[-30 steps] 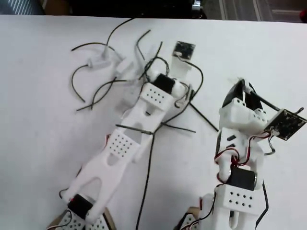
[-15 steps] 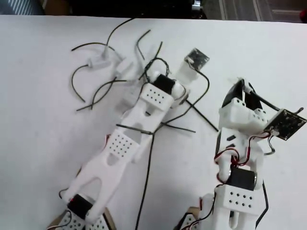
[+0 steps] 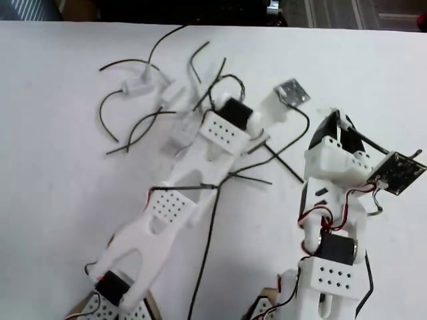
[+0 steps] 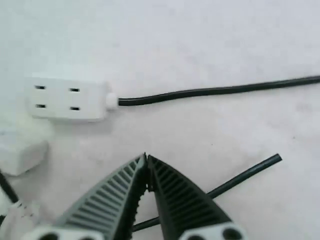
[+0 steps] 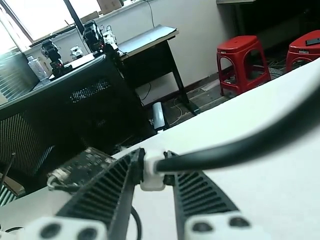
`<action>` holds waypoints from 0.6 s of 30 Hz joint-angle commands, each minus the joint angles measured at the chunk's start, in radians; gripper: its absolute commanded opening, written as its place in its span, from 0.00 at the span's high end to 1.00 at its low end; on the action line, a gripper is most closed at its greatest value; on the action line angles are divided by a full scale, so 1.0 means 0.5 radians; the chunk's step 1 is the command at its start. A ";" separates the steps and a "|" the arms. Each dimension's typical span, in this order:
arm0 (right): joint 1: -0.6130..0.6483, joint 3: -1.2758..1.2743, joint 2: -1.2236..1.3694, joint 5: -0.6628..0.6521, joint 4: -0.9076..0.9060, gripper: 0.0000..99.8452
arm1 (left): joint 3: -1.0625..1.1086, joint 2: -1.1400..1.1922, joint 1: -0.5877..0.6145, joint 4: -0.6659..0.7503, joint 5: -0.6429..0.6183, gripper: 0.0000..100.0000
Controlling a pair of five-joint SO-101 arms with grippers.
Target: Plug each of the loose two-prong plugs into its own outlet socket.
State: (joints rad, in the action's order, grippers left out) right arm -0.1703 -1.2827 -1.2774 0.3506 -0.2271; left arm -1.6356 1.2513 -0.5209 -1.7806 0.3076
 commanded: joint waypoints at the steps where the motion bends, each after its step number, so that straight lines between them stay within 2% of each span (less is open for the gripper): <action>1: 0.005 0.037 -0.029 -0.006 0.032 0.98 | -0.068 -0.238 0.100 0.000 -0.184 0.97; 3: 0.005 0.037 -0.029 -0.006 0.032 0.98 | -0.061 -0.229 0.115 0.040 -0.338 0.93; 9: 0.005 0.037 -0.029 -0.006 0.032 0.98 | -0.061 -0.002 0.216 0.255 -1.040 0.72; 11: 0.005 0.037 -0.029 -0.006 0.032 0.98 | -0.061 0.091 0.219 0.353 -1.114 0.72; 18: 0.008 0.037 -0.029 -0.006 0.032 0.98 | -0.061 0.361 0.244 0.746 -1.108 0.80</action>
State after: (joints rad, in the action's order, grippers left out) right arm -0.1718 -1.2827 -1.2774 0.3506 -0.2271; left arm -1.6372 1.4200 -0.4196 -1.4845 -0.2386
